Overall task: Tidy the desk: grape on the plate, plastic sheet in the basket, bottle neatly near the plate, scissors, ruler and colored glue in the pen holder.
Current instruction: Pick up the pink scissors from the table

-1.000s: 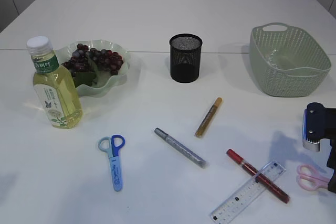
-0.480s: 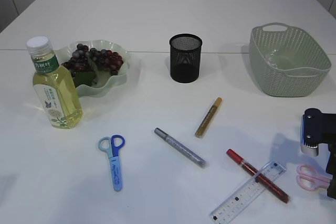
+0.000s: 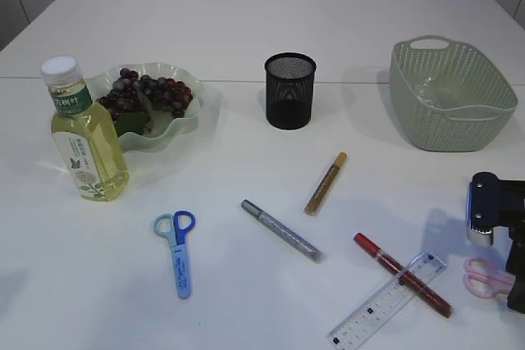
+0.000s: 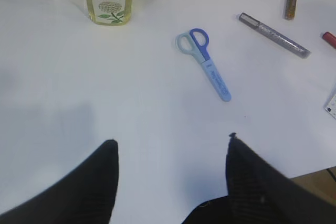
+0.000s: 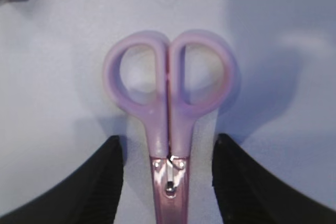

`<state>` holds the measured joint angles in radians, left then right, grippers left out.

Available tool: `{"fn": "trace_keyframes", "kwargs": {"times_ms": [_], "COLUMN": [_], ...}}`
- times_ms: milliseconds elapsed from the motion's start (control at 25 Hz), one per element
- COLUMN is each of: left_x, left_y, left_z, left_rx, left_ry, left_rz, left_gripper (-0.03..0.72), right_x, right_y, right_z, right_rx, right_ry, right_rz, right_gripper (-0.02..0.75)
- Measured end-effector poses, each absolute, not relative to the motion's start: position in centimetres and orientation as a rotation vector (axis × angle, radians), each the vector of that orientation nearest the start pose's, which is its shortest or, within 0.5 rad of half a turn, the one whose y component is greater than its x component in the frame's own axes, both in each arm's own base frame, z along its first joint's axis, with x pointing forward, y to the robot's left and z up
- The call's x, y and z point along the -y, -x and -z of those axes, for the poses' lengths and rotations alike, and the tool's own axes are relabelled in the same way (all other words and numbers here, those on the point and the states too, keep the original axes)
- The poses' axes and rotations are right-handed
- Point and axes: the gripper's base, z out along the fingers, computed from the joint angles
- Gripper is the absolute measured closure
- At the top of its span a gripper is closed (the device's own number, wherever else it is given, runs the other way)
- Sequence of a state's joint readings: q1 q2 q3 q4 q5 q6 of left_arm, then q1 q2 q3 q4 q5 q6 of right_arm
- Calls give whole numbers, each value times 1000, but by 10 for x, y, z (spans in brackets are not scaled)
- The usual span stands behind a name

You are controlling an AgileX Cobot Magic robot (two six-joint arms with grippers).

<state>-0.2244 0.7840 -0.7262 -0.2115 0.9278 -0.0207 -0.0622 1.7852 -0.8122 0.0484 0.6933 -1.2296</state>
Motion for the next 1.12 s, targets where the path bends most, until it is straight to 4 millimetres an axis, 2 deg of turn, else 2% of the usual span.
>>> {"fn": "trace_keyframes", "kwargs": {"times_ms": [1120], "left_x": [45], "left_y": [-127], "left_z": [-309], "left_rx": [-2471], "left_ry": [-168], "left_rz": [369], "left_gripper": [219], "right_x": [14], "right_y": [-275], "right_z": [-119], "right_rx": [-2629], "right_ry": [1668], "right_rz": [-27], "right_gripper": [301]}}
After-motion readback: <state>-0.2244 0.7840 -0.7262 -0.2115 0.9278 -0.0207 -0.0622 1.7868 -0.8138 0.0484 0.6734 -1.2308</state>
